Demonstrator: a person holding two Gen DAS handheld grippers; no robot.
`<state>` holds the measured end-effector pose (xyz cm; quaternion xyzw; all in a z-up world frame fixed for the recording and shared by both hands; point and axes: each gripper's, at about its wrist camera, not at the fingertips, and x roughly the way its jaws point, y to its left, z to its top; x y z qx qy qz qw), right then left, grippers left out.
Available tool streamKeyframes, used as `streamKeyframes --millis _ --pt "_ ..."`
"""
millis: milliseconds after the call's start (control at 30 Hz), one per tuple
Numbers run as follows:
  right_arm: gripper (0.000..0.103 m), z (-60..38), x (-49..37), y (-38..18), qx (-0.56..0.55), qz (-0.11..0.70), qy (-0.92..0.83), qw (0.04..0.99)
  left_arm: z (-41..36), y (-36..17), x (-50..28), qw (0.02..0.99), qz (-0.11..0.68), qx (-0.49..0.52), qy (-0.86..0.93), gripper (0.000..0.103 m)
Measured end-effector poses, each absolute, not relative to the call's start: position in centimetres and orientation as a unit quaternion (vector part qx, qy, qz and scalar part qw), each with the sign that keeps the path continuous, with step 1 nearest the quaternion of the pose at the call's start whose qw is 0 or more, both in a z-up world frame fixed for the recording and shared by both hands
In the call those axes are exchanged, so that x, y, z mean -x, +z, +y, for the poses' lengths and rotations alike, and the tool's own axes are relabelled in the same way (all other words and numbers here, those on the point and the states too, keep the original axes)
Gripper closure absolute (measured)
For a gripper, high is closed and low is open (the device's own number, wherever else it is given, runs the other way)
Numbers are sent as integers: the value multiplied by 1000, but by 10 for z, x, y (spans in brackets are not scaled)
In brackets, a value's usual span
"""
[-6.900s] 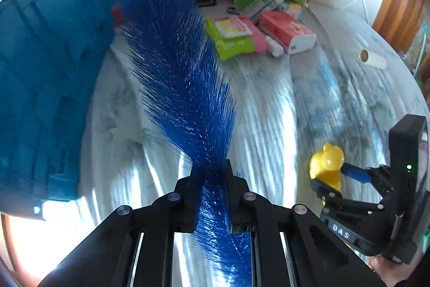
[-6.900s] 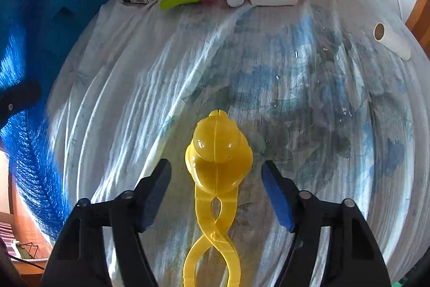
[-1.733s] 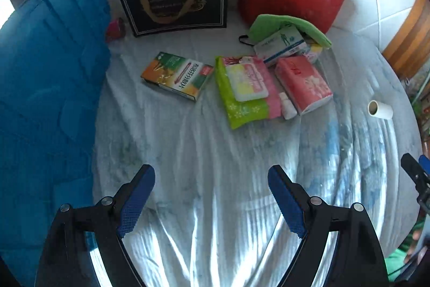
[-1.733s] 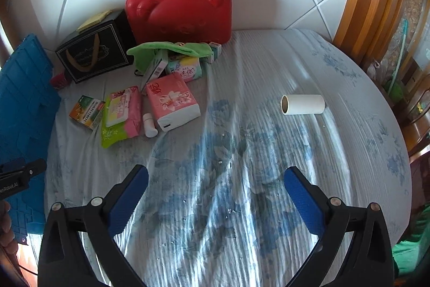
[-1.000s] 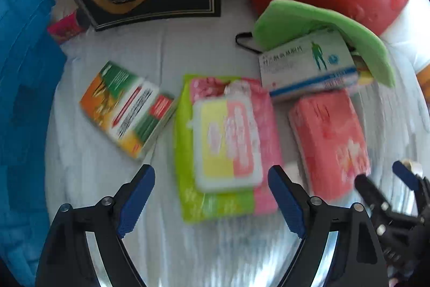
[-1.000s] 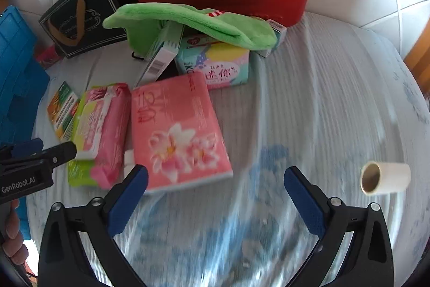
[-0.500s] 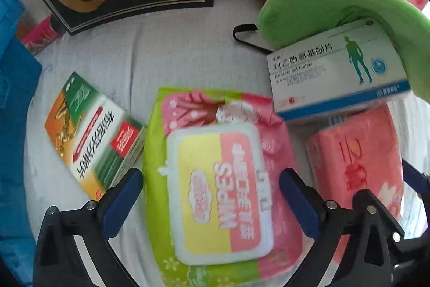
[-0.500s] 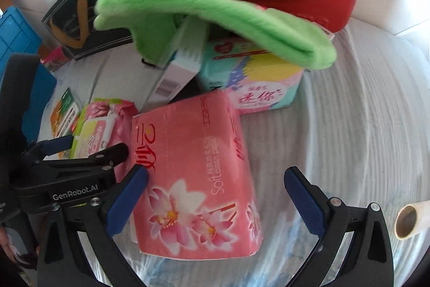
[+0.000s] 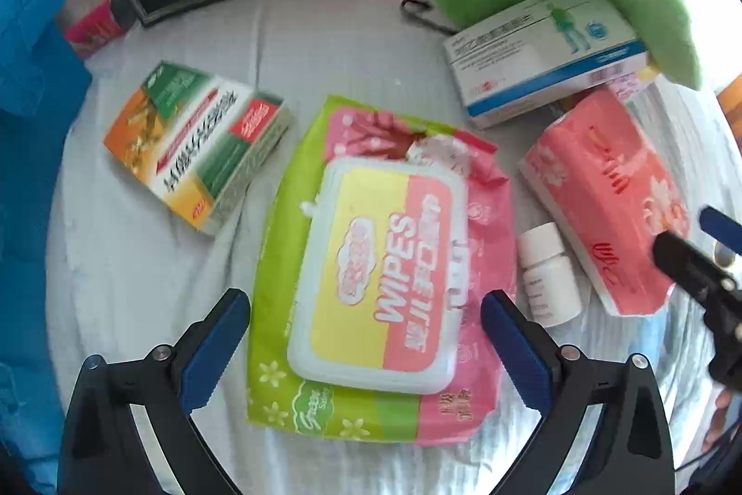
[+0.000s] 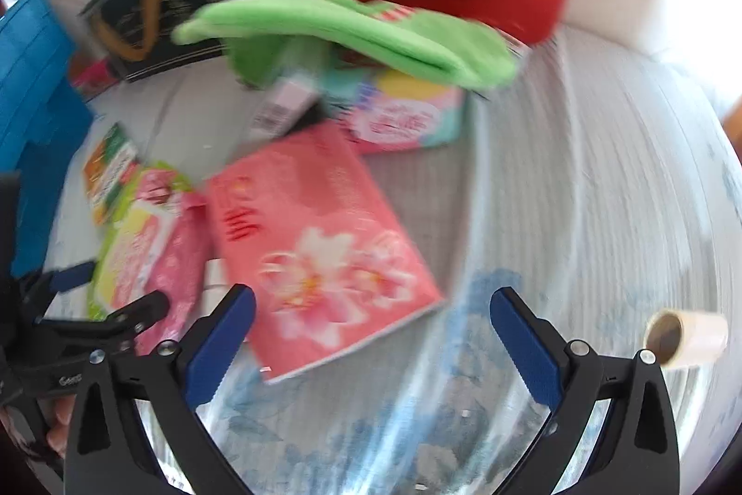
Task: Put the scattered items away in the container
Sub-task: 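Grasp the wipes pack with the left tool while the right tool grasps the pink tissue pack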
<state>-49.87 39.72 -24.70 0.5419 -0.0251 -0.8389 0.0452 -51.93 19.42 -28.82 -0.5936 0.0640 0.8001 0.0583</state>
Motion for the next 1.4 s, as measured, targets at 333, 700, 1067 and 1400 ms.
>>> streamKeyframes --millis 333,700,1067,1400 --pt "0 372 526 -272 -563 2 -822 85 212 -300 535 69 102 572 811 0" --pt "0 412 500 -275 -585 -18 -811 31 201 -294 508 73 89 582 805 2" --pt "0 422 489 -263 -570 -24 -821 10 227 -305 523 72 135 583 798 0" --pt "0 424 497 -272 -576 -20 -817 6 194 -303 525 86 64 609 786 0"
